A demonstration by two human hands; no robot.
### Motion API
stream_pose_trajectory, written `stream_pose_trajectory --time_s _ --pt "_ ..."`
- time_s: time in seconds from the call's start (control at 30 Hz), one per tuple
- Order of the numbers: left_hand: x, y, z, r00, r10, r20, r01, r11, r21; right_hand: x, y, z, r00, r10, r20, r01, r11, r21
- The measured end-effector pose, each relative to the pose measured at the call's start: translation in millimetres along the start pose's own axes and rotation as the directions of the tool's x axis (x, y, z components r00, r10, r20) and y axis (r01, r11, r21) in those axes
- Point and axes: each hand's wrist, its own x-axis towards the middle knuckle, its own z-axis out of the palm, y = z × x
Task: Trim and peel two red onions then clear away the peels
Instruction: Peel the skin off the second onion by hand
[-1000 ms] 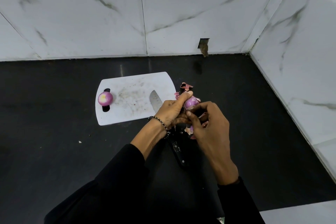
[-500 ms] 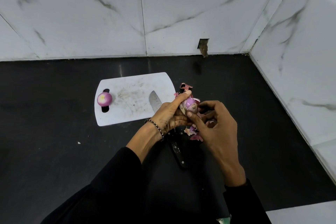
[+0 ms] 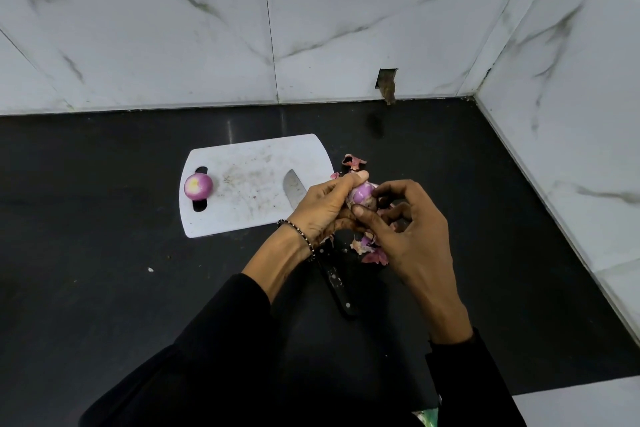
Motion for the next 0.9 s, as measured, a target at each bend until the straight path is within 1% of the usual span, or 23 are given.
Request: stream_pose_trajectory --time_s 0.07,0.2,0.27,0.47,0.6,0.77,0.83,0.9 --pt "1 -1 0 1.000 0.009 -0.014 -0.009 1.000 0.000 1 -1 0 1.000 -0.018 0.005 0.018 0.999 -0.027" --pt "0 -2 2 0.999 -0.010 -0.040 0.008 0.999 -0.032 3 -1 7 0.992 -0.123 0.018 0.124 0.984 -0.128" --pt "1 -1 2 0.999 -0.014 -0.036 0.013 0.999 -0.034 1 1 10 0.993 -0.115 0.008 0.115 0.988 -0.106" --pt "0 1 0 0.999 -0.025 -0.020 0.024 0.999 -0.039 -1 -4 5 1.000 -0.007 -0.008 0.007 1.000 -0.006" --pt "-1 0 0 0.999 -0.026 -0.032 0.025 0.999 -0.023 -1 -5 -3 0.999 -0.037 0.006 0.037 0.999 -0.025" --pt "1 -1 -2 0.999 0.003 -0.054 0.001 0.997 0.078 -2 -1 -9 0.989 -0.146 0.000 0.145 0.980 -0.135" --pt "2 -2 -2 0.998 0.003 -0.066 0.003 0.996 0.092 0 3 -8 0.987 -0.158 0.009 0.158 0.971 -0.181" --pt "2 -3 -2 0.996 -0.009 -0.084 0.016 0.997 0.081 2 7 -5 0.987 -0.151 0.053 0.159 0.951 -0.264"
